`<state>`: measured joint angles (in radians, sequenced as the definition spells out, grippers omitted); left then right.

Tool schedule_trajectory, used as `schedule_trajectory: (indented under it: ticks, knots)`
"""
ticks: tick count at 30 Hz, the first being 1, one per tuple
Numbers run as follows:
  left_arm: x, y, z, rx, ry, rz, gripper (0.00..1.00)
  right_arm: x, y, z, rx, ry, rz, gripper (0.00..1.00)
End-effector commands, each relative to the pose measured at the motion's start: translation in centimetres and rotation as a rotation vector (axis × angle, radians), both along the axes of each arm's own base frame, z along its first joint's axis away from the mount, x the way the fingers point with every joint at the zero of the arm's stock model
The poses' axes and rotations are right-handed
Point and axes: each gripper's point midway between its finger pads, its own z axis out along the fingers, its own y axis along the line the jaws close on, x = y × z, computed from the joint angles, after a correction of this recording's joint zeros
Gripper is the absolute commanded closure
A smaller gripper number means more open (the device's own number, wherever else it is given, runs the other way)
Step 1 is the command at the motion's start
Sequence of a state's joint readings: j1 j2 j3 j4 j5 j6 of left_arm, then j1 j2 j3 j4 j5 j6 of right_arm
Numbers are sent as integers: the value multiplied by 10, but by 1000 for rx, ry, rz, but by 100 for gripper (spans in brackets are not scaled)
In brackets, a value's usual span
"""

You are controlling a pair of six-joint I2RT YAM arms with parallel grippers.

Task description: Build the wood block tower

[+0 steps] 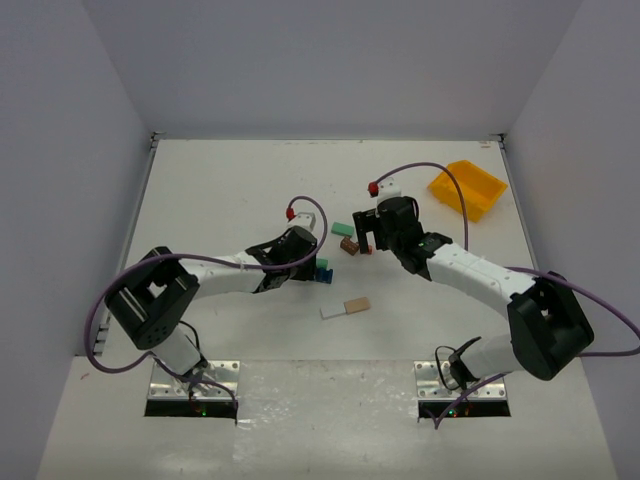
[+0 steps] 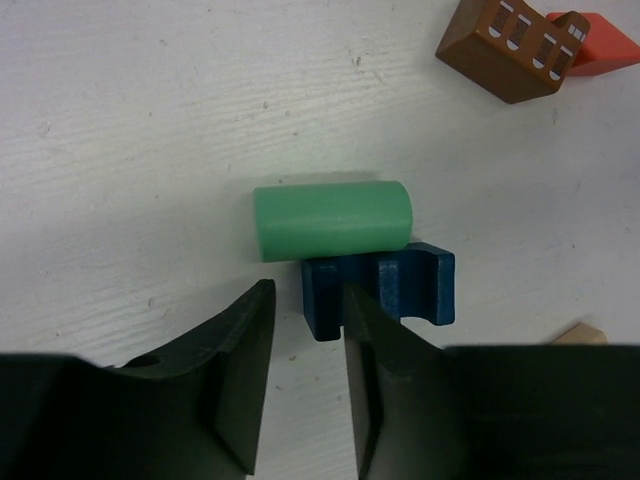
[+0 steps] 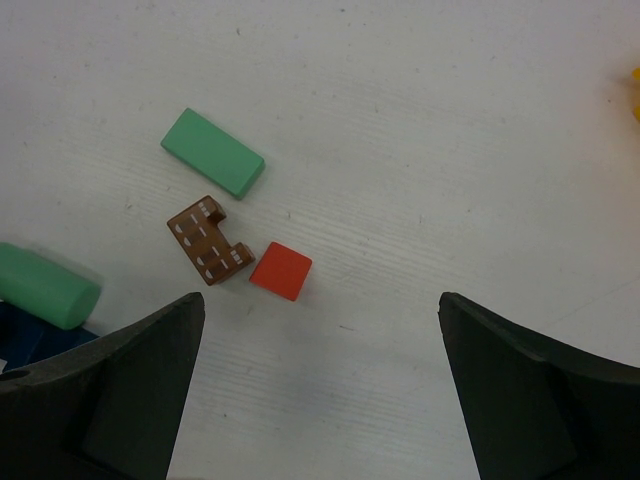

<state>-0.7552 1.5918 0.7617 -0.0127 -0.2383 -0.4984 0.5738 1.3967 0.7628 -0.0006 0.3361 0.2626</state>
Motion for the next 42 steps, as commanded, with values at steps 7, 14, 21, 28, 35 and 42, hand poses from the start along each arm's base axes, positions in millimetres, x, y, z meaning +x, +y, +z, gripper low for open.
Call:
schedule_trajectory:
  ticks: [7, 14, 21, 28, 35, 42]
  knots:
    - [2, -18, 4, -21, -8, -32, 98, 6, -4, 8, 27, -40, -42, 1]
    - [-4, -27, 13, -62, -14, -81, 100, 2, -5, 9, 45, -39, -38, 1]
    - [-9, -30, 48, -166, -82, -100, 100, -4, -3, 19, 92, -81, -6, 1]
    - [-14, -31, 68, -217, -97, -103, 100, -9, 2, 25, 134, -123, 50, 1]
    - [-12, -50, 119, -423, -203, -150, 100, -35, 43, 64, 257, -356, 403, 1]
    - [-15, -44, 184, -750, -268, -250, 100, -99, 71, 90, 357, -586, 794, 1]
